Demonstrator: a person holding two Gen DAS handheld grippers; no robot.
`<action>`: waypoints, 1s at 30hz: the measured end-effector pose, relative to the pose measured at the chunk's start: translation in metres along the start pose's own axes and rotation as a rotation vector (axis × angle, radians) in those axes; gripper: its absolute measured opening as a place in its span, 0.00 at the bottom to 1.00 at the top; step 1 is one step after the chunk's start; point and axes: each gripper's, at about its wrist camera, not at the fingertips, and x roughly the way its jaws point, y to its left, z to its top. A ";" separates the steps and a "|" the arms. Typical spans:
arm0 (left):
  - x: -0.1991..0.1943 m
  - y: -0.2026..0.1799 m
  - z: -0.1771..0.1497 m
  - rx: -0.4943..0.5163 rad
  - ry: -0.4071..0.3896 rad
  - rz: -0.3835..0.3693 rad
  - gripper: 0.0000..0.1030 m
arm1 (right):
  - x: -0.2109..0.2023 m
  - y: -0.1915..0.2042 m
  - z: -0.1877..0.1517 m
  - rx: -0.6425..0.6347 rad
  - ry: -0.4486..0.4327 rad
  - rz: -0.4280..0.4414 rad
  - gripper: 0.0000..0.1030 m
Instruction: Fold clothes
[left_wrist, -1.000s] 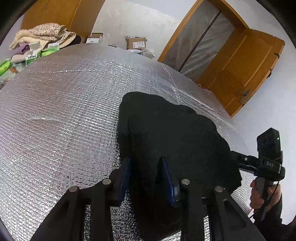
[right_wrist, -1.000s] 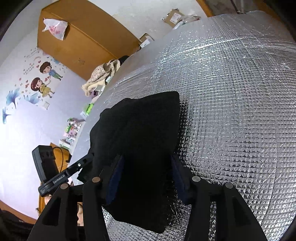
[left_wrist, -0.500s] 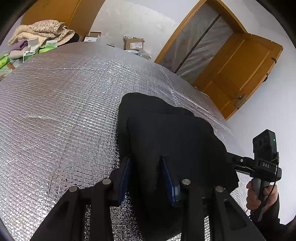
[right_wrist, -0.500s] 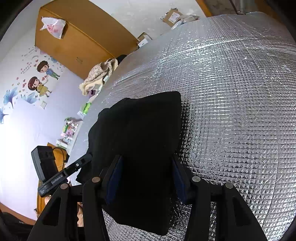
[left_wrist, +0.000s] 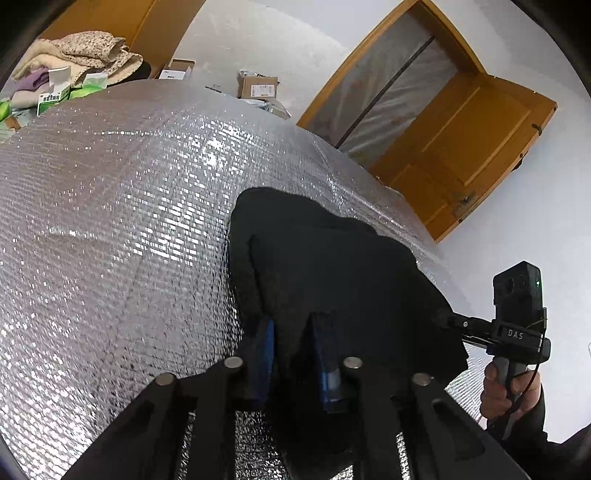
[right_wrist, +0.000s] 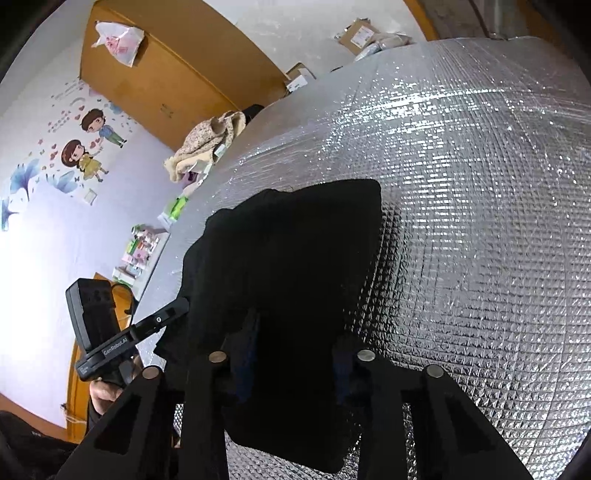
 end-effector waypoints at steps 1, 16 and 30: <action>-0.002 0.000 0.002 0.005 -0.008 0.000 0.11 | -0.001 0.001 0.002 -0.002 -0.008 0.005 0.28; 0.004 0.033 0.107 0.089 -0.085 0.111 0.08 | 0.052 0.039 0.066 -0.071 -0.051 0.030 0.25; 0.041 0.102 0.164 -0.003 -0.036 0.156 0.09 | 0.129 0.041 0.127 -0.037 -0.041 -0.006 0.31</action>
